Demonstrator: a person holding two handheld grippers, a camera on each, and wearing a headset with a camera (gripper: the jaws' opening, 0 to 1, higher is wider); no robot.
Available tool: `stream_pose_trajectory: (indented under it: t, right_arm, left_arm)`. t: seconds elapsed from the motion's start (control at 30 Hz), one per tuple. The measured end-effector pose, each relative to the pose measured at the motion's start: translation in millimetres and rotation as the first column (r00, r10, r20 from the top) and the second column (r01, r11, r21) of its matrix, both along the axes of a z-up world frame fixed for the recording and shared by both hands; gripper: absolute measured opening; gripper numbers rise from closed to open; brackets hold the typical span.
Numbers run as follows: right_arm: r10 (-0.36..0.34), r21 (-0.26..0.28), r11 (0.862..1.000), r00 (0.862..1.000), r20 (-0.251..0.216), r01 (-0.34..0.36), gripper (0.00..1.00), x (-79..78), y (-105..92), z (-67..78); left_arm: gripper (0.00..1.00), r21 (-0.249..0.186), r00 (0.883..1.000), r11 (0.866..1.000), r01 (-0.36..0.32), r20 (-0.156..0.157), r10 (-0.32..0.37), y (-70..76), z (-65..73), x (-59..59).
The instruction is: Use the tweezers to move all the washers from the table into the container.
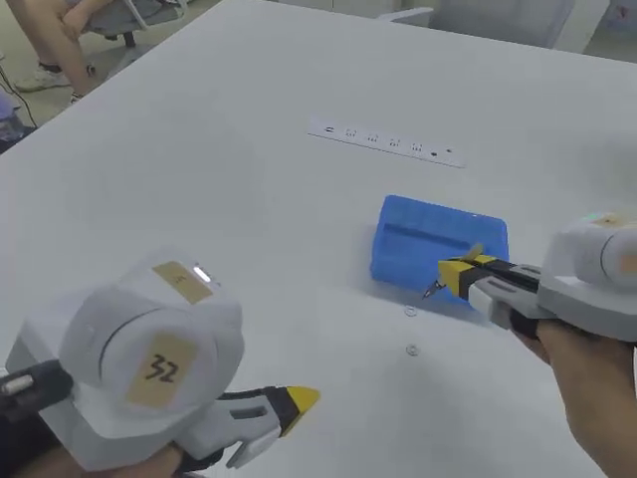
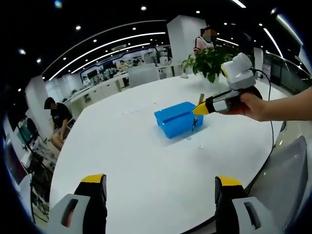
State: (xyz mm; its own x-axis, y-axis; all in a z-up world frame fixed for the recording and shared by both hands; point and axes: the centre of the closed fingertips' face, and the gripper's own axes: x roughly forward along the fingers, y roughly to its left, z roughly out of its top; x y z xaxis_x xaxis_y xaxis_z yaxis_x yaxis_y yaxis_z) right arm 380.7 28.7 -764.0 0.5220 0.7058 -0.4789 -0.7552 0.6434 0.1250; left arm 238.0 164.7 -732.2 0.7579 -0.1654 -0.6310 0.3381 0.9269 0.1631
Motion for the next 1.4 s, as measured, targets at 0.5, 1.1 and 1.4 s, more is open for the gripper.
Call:
stream_pose_trajectory:
  t: [0.5, 1.1, 1.4]
  right_arm:
    - [-0.04, -0.049, 0.998, 0.999, 0.017, 0.041, 0.02, 14.6, 8.0, -30.7]
    - [-0.02, -0.076, 0.997, 0.998, 0.067, 0.025, 0.02, 20.9, 3.1, -36.3]
    - [0.002, -0.12, 0.993, 0.998, 0.066, 0.006, 0.0, 19.1, -2.7, -38.8]
  left_arm:
    - [0.94, 0.011, 1.0, 1.0, -0.01, -0.021, 0.011, 6.5, -6.6, -2.4]
    - [0.94, 0.009, 1.0, 1.0, -0.007, -0.022, 0.007, 4.2, -8.1, -2.3]
    - [0.93, 0.012, 1.0, 1.0, 0.005, -0.01, -0.004, 1.4, -4.2, -2.5]
